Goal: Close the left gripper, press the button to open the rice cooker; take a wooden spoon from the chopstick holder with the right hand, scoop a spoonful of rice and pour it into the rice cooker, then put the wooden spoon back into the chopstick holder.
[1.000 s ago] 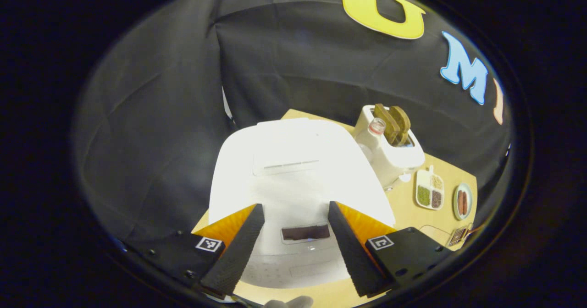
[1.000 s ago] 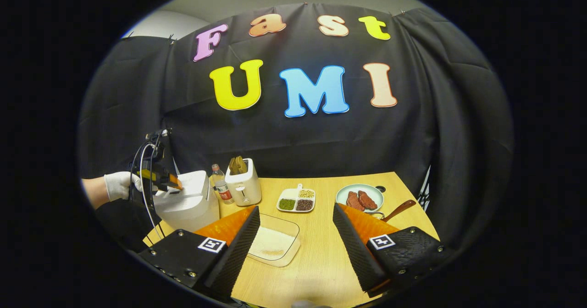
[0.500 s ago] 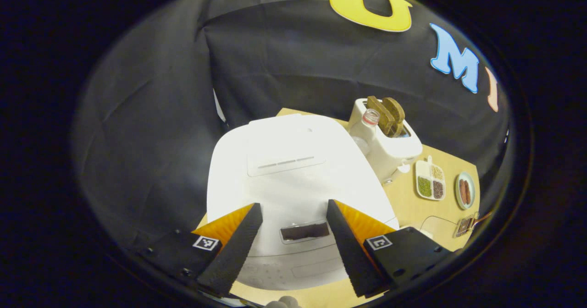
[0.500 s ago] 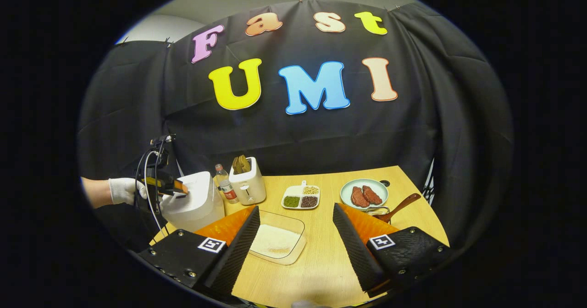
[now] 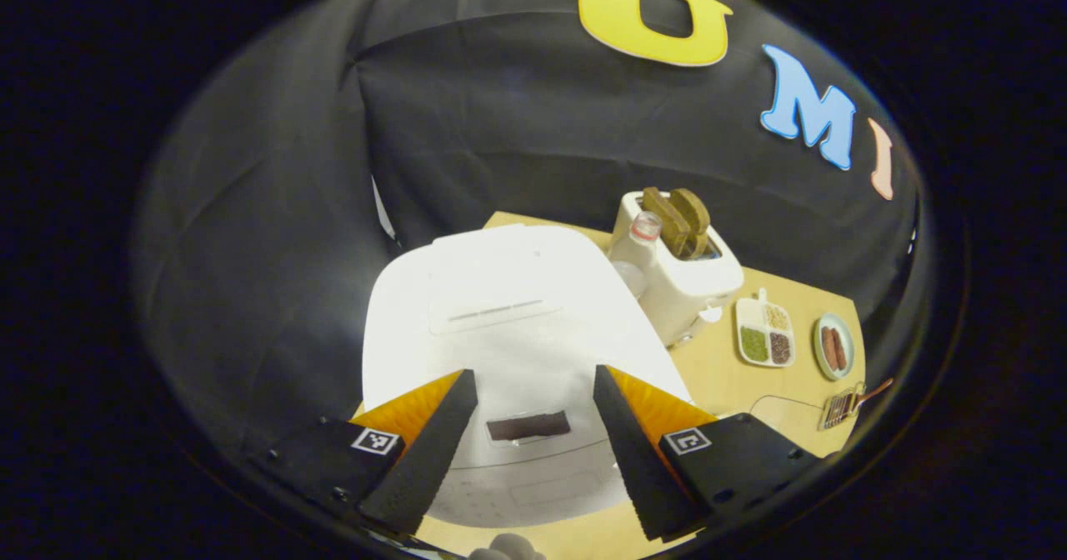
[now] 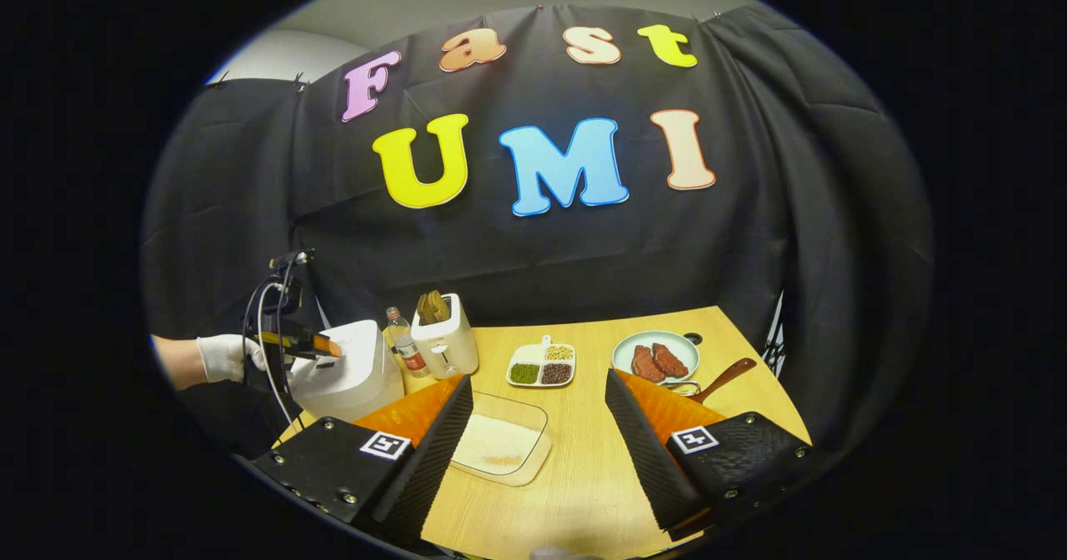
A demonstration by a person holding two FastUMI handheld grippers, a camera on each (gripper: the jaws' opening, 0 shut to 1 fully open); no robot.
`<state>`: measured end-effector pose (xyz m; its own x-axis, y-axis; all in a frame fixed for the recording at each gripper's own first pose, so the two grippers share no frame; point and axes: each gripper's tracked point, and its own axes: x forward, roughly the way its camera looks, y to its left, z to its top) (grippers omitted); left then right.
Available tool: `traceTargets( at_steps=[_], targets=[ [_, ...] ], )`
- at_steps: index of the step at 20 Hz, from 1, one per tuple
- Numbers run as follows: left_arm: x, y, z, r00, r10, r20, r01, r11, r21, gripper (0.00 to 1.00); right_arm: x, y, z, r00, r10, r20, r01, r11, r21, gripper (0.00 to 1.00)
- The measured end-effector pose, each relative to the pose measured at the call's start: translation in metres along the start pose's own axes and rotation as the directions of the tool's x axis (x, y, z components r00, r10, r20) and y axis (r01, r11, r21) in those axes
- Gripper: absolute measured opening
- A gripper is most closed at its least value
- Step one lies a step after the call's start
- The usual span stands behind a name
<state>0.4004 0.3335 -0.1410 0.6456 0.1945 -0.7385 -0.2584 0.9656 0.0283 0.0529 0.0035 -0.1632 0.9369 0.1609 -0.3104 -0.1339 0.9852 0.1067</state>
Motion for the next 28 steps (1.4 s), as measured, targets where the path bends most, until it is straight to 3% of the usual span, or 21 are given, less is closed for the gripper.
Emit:
traceTargets(
  at_steps=[3, 7, 14, 17, 21, 25, 28],
  targets=[
    [-0.056, -0.019, 0.052, 0.974, -0.02, 0.225, 0.001, 0.996, 0.088, 0.96, -0.002, -0.002, 0.016, 0.999, -0.014, 0.036, 0.014, 1.0, -0.01, 0.98],
    [-0.155, -0.066, 0.079, 0.893, -0.14, 0.427, 0.112, 0.99, 0.091, 0.98, -0.008, 0.002, 0.041, 0.995, -0.026, 0.096, 0.029, 0.999, -0.03, 0.98],
    [-0.302, -0.107, 0.08, 0.703, -0.232, 0.672, 0.152, 0.972, 0.176, 0.98, -0.026, 0.004, 0.084, 0.968, -0.073, 0.239, 0.091, 0.994, -0.065, 0.98],
    [-0.335, -0.119, 0.068, 0.673, -0.256, 0.693, 0.178, 0.967, 0.184, 0.97, -0.032, 0.004, 0.091, 0.959, -0.09, 0.27, 0.116, 0.99, -0.083, 0.98],
    [-0.36, -0.132, 0.051, 0.656, -0.291, 0.696, 0.217, 0.957, 0.195, 0.97, -0.04, 0.004, 0.098, 0.95, -0.105, 0.295, 0.131, 0.989, -0.07, 0.98],
    [-0.362, -0.141, 0.042, 0.672, -0.309, 0.673, 0.25, 0.95, 0.186, 0.97, -0.05, -0.001, 0.107, 0.938, -0.131, 0.32, 0.157, 0.986, -0.054, 0.98],
    [-0.364, -0.141, 0.042, 0.668, -0.317, 0.673, 0.252, 0.948, 0.197, 0.99, -0.053, -0.003, 0.108, 0.934, -0.143, 0.328, 0.17, 0.984, -0.054, 0.98]
  ],
)
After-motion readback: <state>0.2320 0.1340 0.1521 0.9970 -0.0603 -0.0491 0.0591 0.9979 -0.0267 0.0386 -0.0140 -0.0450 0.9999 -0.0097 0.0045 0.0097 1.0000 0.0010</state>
